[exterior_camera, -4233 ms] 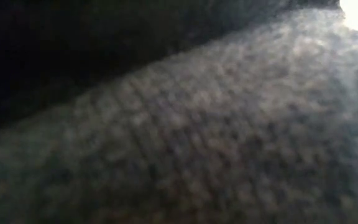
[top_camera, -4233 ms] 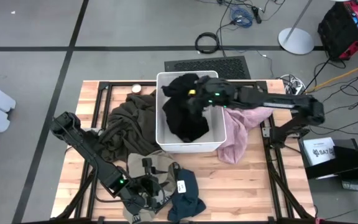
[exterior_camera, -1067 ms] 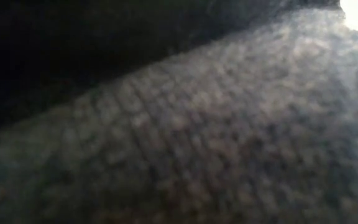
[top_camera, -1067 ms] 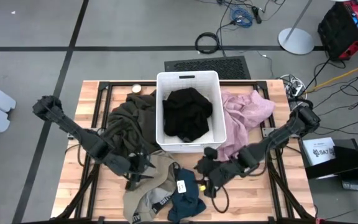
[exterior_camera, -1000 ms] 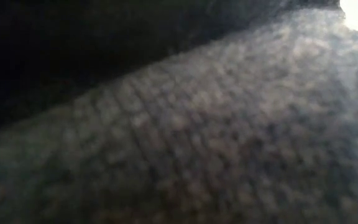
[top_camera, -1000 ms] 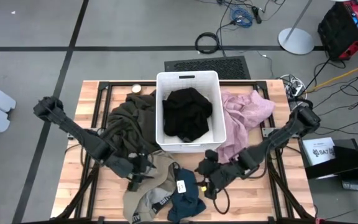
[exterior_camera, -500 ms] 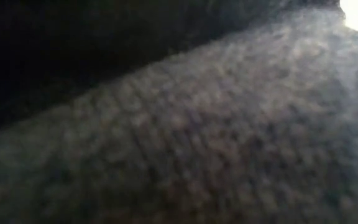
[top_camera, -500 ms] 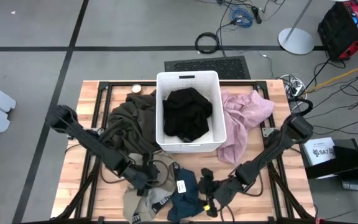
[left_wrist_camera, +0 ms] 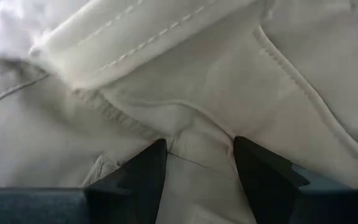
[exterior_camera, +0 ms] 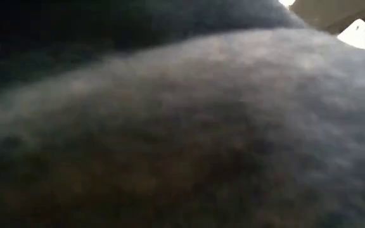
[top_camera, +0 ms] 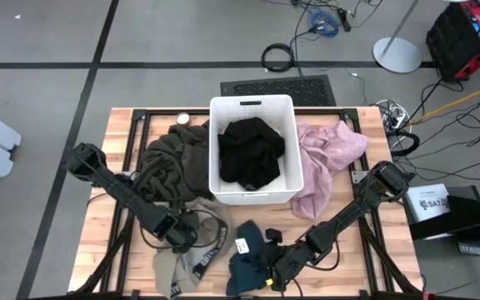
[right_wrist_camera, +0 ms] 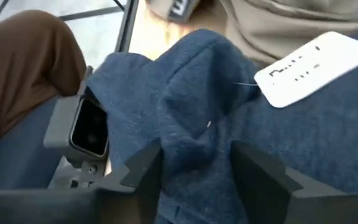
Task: Sort clothes
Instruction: Put the blue shorts into the laundry bin
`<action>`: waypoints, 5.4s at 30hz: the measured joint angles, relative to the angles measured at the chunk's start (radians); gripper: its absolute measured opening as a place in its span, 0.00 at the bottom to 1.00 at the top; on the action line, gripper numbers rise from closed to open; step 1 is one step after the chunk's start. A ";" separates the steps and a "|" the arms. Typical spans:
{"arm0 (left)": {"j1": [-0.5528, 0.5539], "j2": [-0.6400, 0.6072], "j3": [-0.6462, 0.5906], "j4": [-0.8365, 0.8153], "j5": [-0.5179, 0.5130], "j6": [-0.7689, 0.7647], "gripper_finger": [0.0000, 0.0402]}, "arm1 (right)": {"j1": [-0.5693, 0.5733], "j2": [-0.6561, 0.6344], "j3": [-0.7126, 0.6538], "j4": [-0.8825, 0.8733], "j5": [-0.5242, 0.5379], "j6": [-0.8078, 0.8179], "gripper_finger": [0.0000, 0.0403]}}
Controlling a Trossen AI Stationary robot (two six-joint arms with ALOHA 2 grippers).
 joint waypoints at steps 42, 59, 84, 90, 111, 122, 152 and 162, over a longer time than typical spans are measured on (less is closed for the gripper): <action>-0.001 -0.081 0.150 0.919 -0.264 0.620 0.50 | -0.146 -0.325 0.000 0.359 -0.054 -0.416 0.00; 0.008 -0.086 0.150 0.945 -0.261 0.695 0.01 | -0.131 -0.325 0.000 0.142 -0.059 -0.265 0.00; -0.055 -0.470 0.509 0.080 -0.422 0.743 0.00 | -0.133 -0.325 0.000 -0.031 -0.079 -0.134 0.56; -0.119 -0.385 0.387 -0.007 -0.390 0.434 0.00 | -0.132 -0.325 0.000 -0.032 -0.079 -0.127 0.56; -0.218 0.078 0.302 0.218 0.172 0.150 0.01 | -0.181 -0.051 0.000 0.385 0.163 -0.311 0.56; -0.210 0.103 0.302 0.235 0.241 0.149 0.02 | -0.254 0.040 0.000 0.443 0.087 -0.259 0.56; -0.208 0.103 0.302 0.268 0.216 0.148 0.02 | -0.247 0.190 0.335 0.105 0.024 -0.333 0.04; -0.206 0.077 0.302 0.247 0.055 0.153 0.10 | -0.165 -0.074 0.337 -0.389 0.000 -0.165 0.01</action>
